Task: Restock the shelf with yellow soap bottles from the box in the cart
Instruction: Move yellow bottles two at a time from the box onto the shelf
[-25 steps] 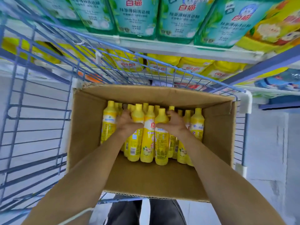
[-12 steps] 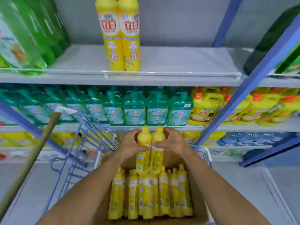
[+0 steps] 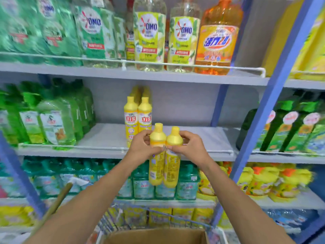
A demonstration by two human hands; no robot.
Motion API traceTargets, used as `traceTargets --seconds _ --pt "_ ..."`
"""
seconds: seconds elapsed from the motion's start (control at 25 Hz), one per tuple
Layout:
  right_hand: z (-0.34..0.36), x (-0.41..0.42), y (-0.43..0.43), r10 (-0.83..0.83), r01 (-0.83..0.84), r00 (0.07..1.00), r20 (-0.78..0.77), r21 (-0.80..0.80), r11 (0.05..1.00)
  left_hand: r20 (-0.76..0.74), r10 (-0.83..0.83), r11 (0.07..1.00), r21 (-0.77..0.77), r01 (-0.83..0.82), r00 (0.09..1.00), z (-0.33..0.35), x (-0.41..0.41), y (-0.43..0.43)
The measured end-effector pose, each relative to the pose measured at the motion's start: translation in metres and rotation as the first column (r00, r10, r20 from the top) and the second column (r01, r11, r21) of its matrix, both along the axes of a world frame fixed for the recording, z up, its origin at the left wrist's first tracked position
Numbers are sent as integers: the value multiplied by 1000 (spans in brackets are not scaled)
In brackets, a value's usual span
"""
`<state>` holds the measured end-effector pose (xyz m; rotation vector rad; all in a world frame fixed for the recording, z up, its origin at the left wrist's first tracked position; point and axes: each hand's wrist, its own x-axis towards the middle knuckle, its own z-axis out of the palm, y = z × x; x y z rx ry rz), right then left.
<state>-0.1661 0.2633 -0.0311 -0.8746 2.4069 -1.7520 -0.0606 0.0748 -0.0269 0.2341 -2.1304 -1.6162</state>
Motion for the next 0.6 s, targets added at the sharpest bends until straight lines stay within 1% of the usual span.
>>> traceTargets --seconds 0.16,0.32,0.44,0.6 --pt "51 -33 -8 -17 11 999 -42 -134 991 -127 14 999 -33 -18 992 56 -31 1" --pt "85 -68 -17 -37 19 996 -82 -204 979 -178 42 999 -19 -46 983 81 -67 5" --pt "82 -91 -22 -24 9 997 -77 -190 982 -183 102 995 1 -103 978 75 -91 8" --pt "55 -118 -26 -11 7 1000 -21 -167 986 -183 149 989 10 -150 972 58 -120 8"
